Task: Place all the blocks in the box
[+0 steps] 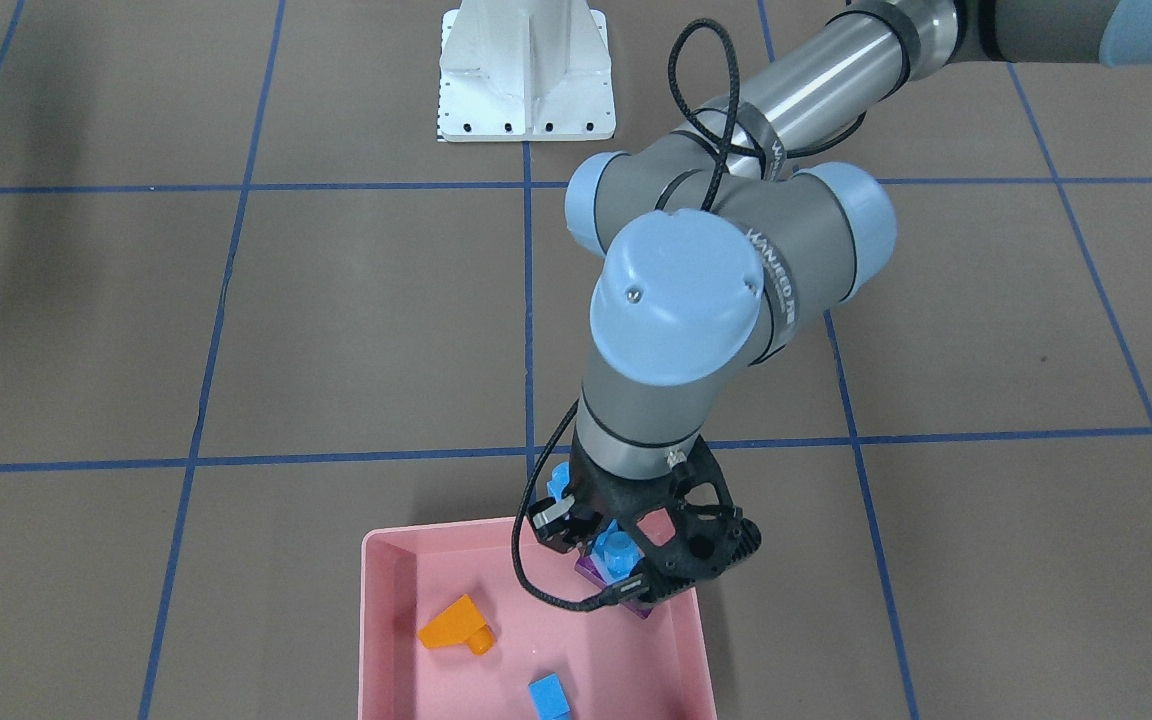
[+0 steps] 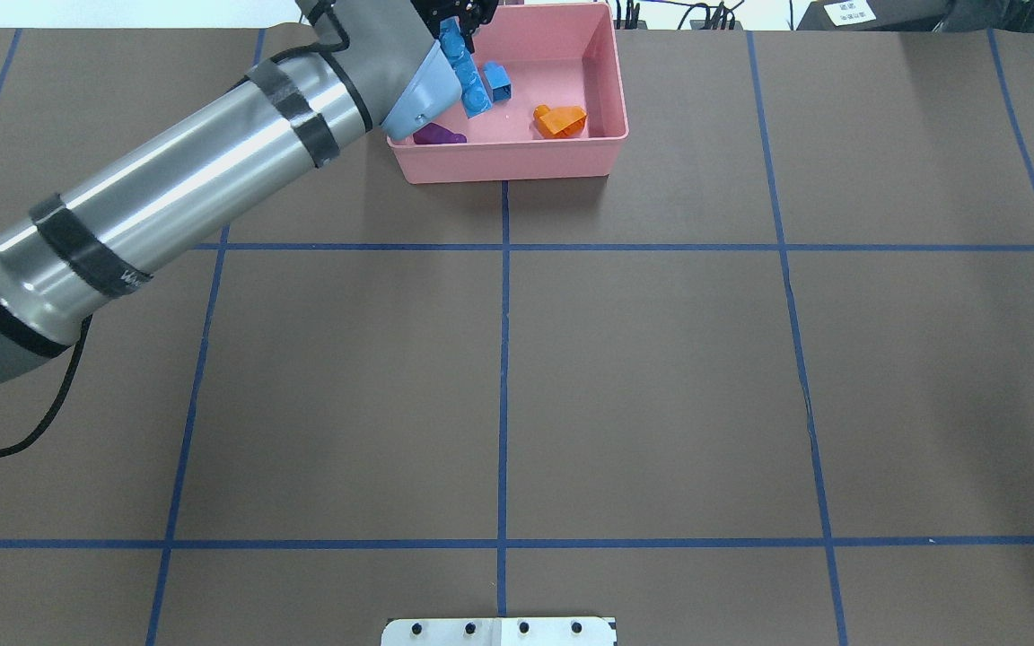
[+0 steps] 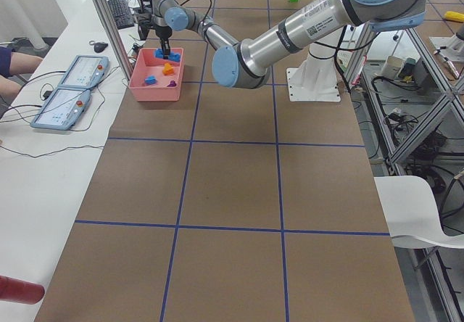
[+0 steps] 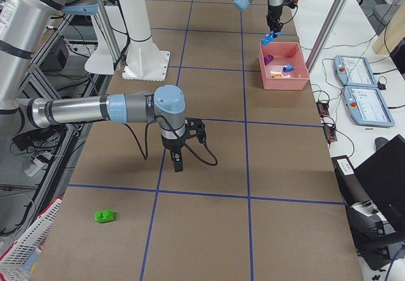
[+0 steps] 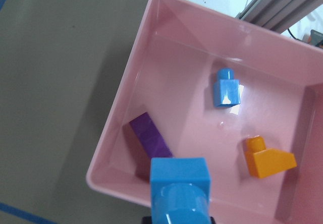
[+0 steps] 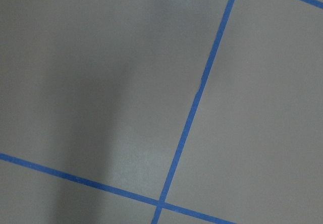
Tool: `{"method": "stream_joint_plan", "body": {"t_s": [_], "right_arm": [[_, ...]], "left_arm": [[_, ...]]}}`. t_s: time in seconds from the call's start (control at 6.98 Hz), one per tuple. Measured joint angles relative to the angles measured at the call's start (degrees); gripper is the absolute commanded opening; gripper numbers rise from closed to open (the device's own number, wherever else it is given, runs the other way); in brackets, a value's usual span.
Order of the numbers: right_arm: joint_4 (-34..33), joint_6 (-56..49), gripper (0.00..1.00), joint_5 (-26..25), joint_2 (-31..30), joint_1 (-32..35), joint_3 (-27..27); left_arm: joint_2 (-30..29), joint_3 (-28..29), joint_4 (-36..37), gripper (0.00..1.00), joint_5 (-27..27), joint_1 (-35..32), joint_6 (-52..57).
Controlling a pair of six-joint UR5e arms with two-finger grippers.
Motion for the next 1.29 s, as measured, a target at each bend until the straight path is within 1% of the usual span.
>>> {"method": "stream_joint_plan", "body": {"t_s": [0.14,0.29,0.43,0.57,0.72,0.86,1.0,1.15,1.29], "right_arm": [[0.00,-1.23,0.99,0.00,-1.47,0.56,-0.16],[-0.01,-1.60,0.99,0.17,-2.87,0.88,-0.67],[-0.02,-1.46,0.99,0.49,-4.05,1.01,-1.59],[0.00,-0.85,0.99,0.50,-4.95,1.04,-2.31],[0.07,0.05,0.98,0.12,-5.85,1.07,-2.65],[0.79,0.57,0.98,-0.29,-7.19,1.07,-2.93],[4.91,2.15,0.98,-0.48,-9.52,1.06,-4.18],[13.58,5.80,0.98,-0.51,-12.27,0.99,-7.27],[24.18,9.61,0.99,-0.48,-14.45,0.92,-12.00]], "left_arm": [[-2.23,4.86,-2.96,1.00,-0.23,-0.31,-0.90],[-3.13,6.80,-4.12,1.00,-0.40,-0.31,-0.49],[-3.35,6.58,-4.39,1.00,-0.81,0.07,0.49],[-2.29,3.80,-3.34,1.00,-1.58,0.67,1.79],[0.90,-2.64,1.42,1.00,-2.78,1.00,5.96],[5.65,-11.92,9.80,1.00,-4.09,1.02,13.75],[13.32,-23.90,17.97,1.00,-4.83,0.87,23.15],[23.39,-35.89,22.13,1.00,-5.03,0.22,31.54],[34.61,-46.17,23.79,1.00,-5.00,-1.56,40.27]]}}
